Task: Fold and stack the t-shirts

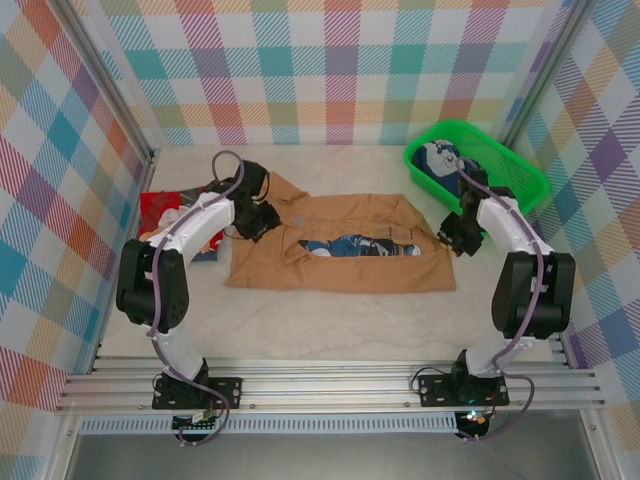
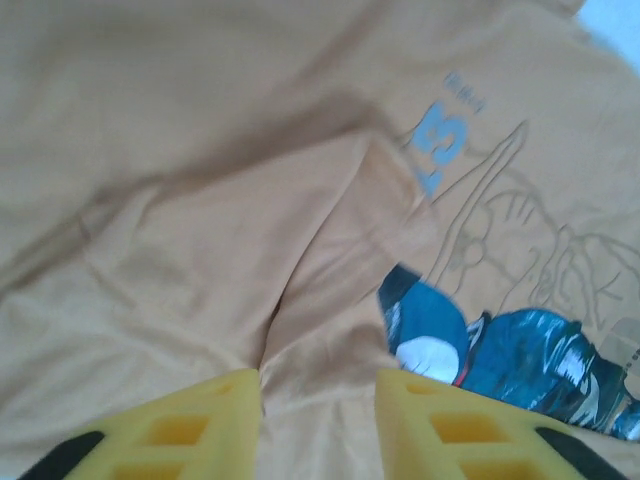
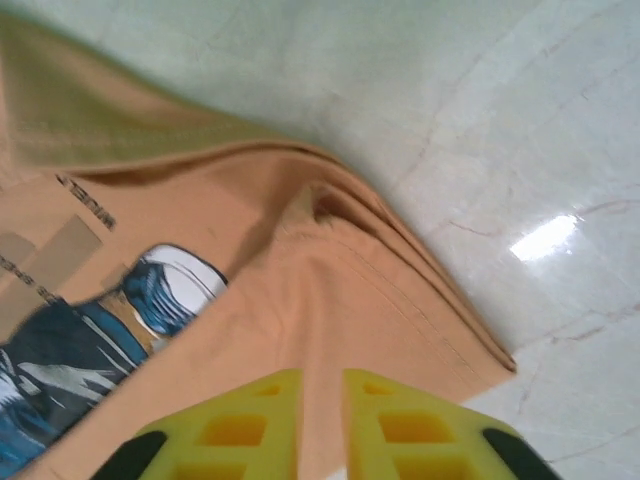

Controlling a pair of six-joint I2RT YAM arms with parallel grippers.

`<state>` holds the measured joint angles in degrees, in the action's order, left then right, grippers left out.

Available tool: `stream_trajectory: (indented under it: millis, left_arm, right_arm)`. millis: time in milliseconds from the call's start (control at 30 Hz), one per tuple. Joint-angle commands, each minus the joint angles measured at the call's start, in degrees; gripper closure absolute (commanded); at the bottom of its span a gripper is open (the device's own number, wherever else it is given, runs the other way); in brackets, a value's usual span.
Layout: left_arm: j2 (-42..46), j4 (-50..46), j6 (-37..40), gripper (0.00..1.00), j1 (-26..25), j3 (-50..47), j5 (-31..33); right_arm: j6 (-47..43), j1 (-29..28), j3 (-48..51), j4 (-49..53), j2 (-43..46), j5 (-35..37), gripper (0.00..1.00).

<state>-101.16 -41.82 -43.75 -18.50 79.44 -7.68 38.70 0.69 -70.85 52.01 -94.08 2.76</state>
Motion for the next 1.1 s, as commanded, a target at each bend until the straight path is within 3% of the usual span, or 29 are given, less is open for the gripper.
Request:
stream_trajectory:
  millis: [0,133,233,300,500,667,767,900,1067]
  left_arm:
    - [1.6,1.5,-2.3,0.76,0.0,-4.0,-4.2]
    - [-1.2,4.1,-1.8,0.78,-1.0,-5.2,-5.9]
    - [-2.3,8.8,-1.6,0.52,-3.0,-6.2,-8.2]
    - [-3.3,10.0,-1.3,0.46,-3.9,-6.0,-8.8]
    - [-9.3,3.4,7.0,0.48,-5.6,2.1,-3.7]
    - [-9.3,8.7,10.8,0.53,-5.8,5.2,4.5]
    - [-13.1,8.1,13.4,0.61,-6.1,9.9,5.1]
    - [-18.1,3.3,21.3,0.58,-8.0,16.3,8.3]
    - [-20.8,2.8,25.4,0.55,-8.9,18.0,9.7]
  right_arm:
    - [0.3,-2.5,4.2,-2.1,2.2,-2.6,0.91]
    - [1.1,-6.6,7.8,-5.4,2.5,-4.9,0.95]
    - [2.3,-6.7,11.7,-10.1,1.7,-9.0,0.8]
    - [2.3,-6.8,12.4,-11.0,1.1,-9.6,0.79]
    - [1.8,-6.7,12.0,-9.8,-1.6,-8.6,0.8]
    - [1.5,-6.8,12.0,-10.1,-2.0,-8.6,0.81]
    - [1.1,-6.7,11.7,-9.5,-3.1,-8.3,0.82]
    - [0.8,-6.7,10.7,-8.9,-4.5,-7.9,0.82]
    - [0.9,-6.8,9.8,-8.5,-6.0,-8.2,0.82]
